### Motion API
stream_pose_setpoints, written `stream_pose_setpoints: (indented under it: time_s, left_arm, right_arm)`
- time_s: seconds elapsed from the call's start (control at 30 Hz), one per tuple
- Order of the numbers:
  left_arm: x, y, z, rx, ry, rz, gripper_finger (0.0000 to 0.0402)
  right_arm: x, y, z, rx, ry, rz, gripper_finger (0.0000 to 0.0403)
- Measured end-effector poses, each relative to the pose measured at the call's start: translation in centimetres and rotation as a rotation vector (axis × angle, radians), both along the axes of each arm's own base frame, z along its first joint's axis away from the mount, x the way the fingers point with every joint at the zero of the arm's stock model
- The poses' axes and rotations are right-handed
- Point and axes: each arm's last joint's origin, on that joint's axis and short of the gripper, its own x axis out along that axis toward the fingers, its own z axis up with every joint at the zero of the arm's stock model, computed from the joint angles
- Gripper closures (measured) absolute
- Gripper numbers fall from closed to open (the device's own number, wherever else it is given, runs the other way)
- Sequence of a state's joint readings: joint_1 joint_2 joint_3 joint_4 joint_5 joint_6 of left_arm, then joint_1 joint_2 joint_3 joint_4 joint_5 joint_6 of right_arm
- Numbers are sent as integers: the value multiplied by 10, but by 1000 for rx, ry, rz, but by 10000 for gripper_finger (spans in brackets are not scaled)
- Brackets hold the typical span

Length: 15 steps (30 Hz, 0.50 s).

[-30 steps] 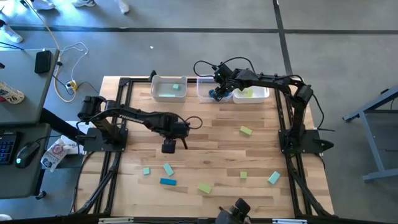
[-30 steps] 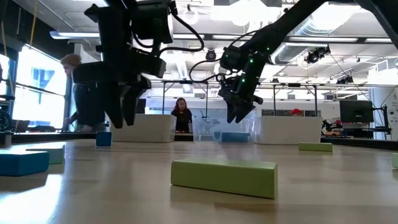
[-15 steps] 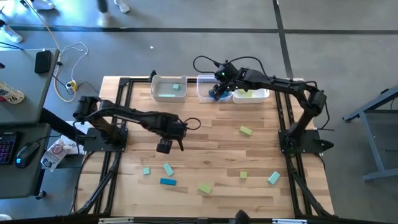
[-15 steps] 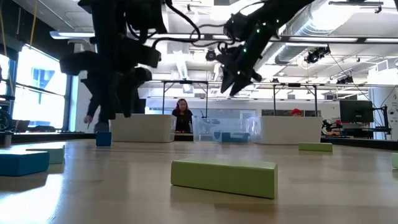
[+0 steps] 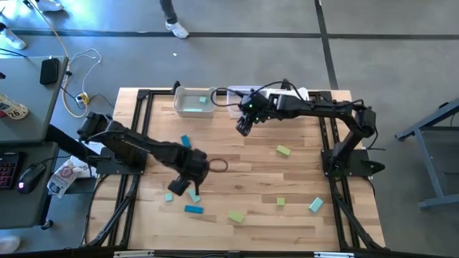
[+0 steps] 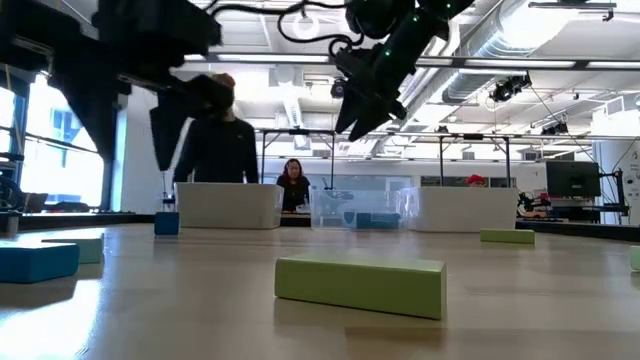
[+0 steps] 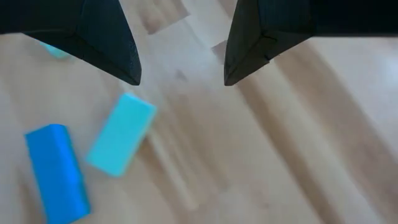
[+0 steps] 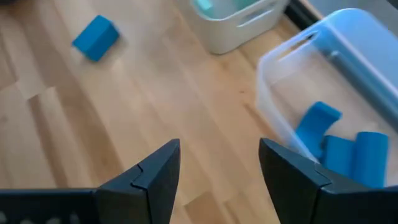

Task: Sort & place blocks by color
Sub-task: Put the light blue block into the gray bin

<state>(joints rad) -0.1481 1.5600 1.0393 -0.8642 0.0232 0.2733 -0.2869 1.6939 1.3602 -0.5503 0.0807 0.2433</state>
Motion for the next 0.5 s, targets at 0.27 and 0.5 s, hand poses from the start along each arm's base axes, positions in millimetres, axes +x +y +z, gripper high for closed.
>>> stream_pose_setpoints:
  time_s: [0.27, 0.5]
  left_arm:
    - [-2, -31, 0, -11, -55, -113, 186]
    - [-5, -45, -9, -14, -88, -173, 186]
  right_arm:
    - [6, 22, 0, -19, 2, 12, 199]
    - [8, 31, 0, -29, 2, 13, 199]
